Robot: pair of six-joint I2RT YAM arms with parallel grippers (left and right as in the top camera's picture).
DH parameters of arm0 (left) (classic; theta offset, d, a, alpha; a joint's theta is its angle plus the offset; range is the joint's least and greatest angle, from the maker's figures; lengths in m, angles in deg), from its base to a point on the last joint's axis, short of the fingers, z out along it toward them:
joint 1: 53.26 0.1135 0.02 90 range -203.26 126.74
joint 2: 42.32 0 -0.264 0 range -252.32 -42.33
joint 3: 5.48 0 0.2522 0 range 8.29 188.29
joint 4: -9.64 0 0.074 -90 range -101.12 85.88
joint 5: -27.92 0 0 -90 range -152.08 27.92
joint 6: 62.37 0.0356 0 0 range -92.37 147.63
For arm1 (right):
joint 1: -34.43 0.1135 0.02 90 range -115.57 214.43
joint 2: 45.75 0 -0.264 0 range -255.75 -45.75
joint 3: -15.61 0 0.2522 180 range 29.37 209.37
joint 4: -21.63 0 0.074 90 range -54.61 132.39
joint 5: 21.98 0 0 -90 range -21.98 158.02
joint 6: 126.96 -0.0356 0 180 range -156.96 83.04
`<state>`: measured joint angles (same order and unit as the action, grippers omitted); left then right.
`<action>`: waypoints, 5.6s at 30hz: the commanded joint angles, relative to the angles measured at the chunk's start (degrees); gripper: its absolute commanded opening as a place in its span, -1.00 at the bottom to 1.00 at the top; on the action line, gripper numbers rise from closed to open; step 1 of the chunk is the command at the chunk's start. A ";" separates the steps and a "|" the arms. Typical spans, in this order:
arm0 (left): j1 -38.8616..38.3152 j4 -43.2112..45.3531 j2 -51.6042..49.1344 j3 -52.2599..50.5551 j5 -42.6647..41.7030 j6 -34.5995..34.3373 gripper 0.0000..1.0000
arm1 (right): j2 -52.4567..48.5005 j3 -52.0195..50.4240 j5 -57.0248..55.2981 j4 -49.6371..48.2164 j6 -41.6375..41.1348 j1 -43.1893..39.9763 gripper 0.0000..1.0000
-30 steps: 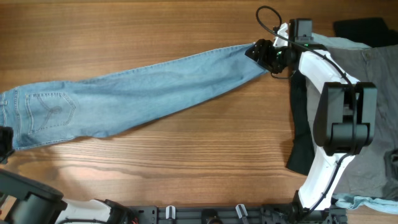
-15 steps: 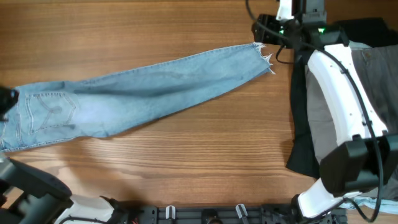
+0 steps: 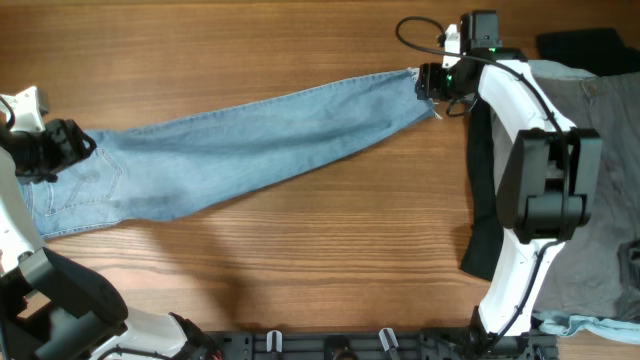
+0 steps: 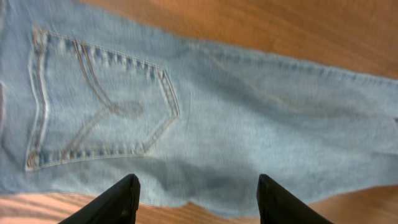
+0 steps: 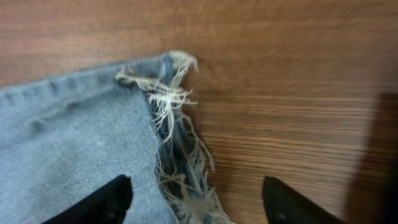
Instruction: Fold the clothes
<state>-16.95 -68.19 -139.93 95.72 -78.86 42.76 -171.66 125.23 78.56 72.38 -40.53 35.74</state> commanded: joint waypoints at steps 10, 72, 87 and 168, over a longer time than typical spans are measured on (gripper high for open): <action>-0.15 -1.95 0.31 0.31 0.39 0.98 0.19 | -5.49 0.13 11.56 2.49 2.03 -0.07 -0.91; 1.18 -0.85 0.31 0.31 4.85 -0.81 0.40 | 6.27 7.72 26.69 -15.76 2.91 -5.07 -0.92; 1.18 -0.90 0.31 0.31 4.66 -2.10 0.50 | -4.70 6.56 8.09 4.96 4.44 -6.69 0.02; 14.69 43.54 -29.03 0.35 -20.33 -4.46 -0.92 | -0.31 5.81 17.53 4.24 -14.53 3.37 0.18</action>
<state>-3.48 -23.82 -170.00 95.66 -99.80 45.93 -171.72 131.39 96.83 76.54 -54.76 38.80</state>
